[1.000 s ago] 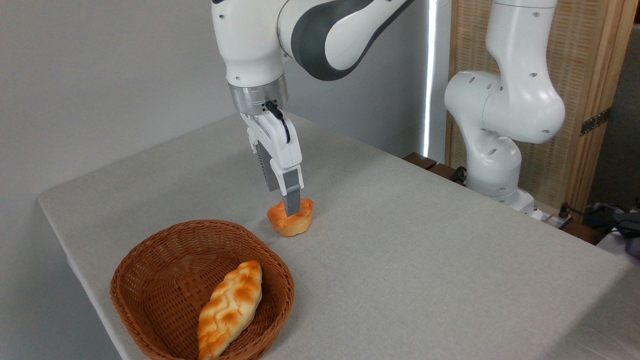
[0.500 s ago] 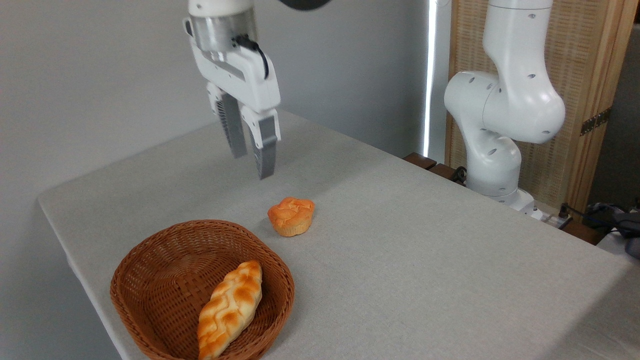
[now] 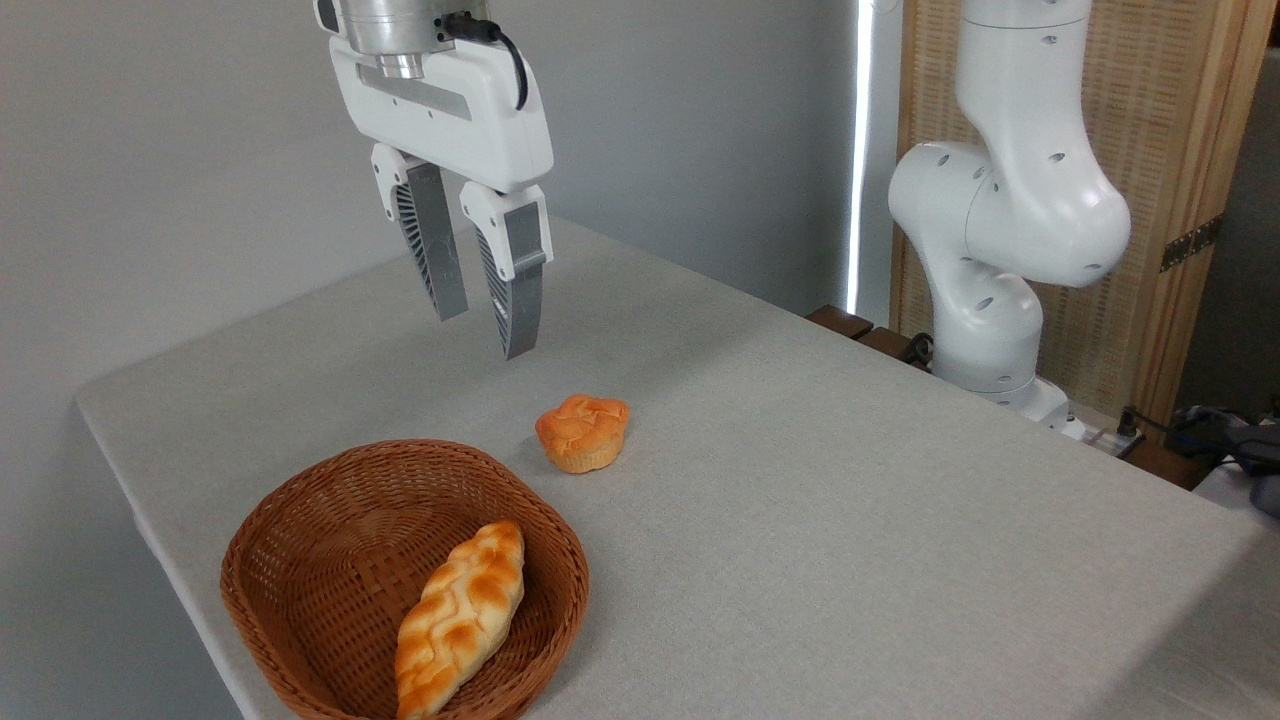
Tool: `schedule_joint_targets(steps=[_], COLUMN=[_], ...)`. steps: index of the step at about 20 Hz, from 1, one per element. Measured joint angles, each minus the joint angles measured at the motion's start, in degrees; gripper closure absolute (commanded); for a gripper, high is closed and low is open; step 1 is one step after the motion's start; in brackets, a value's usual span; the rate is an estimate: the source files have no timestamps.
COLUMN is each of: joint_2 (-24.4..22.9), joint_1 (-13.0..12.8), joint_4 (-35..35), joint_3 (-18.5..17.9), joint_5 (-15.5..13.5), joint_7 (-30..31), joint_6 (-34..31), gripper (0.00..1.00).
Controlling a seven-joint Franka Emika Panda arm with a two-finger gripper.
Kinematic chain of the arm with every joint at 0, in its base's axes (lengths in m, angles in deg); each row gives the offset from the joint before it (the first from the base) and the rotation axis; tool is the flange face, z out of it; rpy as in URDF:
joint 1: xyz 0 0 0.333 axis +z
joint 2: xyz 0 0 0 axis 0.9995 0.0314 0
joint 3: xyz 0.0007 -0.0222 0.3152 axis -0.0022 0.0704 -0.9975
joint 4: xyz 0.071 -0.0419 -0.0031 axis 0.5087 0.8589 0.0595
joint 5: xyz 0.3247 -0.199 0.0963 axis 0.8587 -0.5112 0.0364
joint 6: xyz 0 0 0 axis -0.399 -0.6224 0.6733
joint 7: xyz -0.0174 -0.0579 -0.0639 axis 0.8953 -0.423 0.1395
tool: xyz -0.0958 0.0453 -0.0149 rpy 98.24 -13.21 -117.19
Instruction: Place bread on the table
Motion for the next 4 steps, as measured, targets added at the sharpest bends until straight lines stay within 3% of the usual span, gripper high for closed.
schedule_joint_targets(steps=[4], joint_2=[0.11], joint_1=[-1.08], joint_4=[0.00], joint_3=[-0.72], joint_5=[0.01], joint_7=[0.00], joint_6=[-0.08], gripper=[0.00])
